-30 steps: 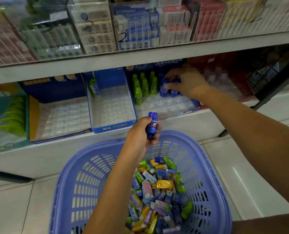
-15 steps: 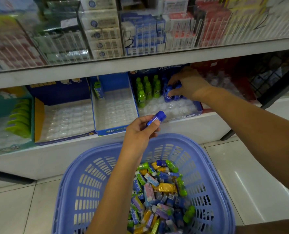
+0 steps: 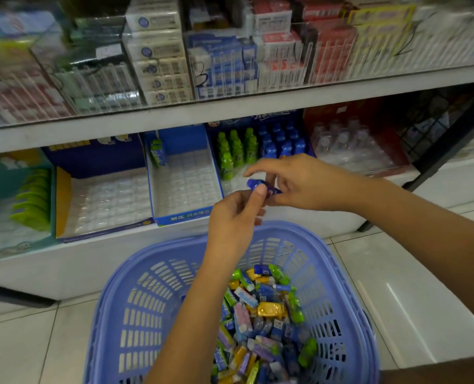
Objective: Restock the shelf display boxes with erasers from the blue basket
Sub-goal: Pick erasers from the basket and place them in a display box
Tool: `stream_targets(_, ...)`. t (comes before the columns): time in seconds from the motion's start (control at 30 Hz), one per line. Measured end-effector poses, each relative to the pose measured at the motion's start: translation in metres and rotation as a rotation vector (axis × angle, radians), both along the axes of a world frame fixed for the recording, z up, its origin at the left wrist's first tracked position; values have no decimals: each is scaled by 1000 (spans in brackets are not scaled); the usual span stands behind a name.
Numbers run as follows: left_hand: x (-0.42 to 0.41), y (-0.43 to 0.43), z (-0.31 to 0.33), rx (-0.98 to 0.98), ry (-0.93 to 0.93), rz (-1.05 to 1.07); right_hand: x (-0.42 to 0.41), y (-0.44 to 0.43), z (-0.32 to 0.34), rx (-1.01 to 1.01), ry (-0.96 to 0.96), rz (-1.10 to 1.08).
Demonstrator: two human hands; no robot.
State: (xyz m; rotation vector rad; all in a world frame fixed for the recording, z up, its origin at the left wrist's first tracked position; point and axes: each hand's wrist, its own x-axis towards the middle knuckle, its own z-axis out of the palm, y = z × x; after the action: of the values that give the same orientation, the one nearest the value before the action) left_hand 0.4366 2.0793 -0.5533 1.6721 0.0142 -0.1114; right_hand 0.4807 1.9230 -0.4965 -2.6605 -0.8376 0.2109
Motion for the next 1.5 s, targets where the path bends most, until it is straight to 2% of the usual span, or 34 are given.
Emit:
stream_targets(0.07,0,-4,-2,185,-63,-116,8,-14,-1,72,7,-146)
stream_targets(0.17,-1,-8,-14,654,-212,-257,23,-42,-2,151,-33,-344)
stream_targets(0.27,-6,-11,-26,824,-248,-317,34,-61,-7,77,-97,-409)
stream_targets(0.37,-7,-12,-33,860,-303,-294,38,-68,-13,36,-120,-420)
stream_targets(0.53,-2,-9,-36,850,-289,-299,49,-68,-16,58,-63,-483)
stream_targets(0.83,0,-8,-36,830,-297,-308,57,-60,-12,-86,25,-504)
stream_targets(0.93,-6,-8,-30,746,-311,-274,54,-54,-5,-187,58,-498)
stream_targets(1.03,-15,-4,-32,621,-390,-212,36,-46,-10,-214,-75,-474)
stream_targets(1.1,-20,2,-48,624,-320,-268,16,-35,-19,-80,-178,-463)
stream_targets(1.17,-29,8,-74,755,-137,-430,-4,-20,-29,-35,-198,-411)
stream_targets(1.27,-52,18,-119,918,144,-712,-33,5,-51,-61,-40,-331)
stream_targets(1.37,-82,26,-157,1006,295,-877,-65,28,-90,-293,183,-231)
stream_targets(1.5,-108,37,-191,1010,308,-895,-102,43,-152,-532,510,-95)
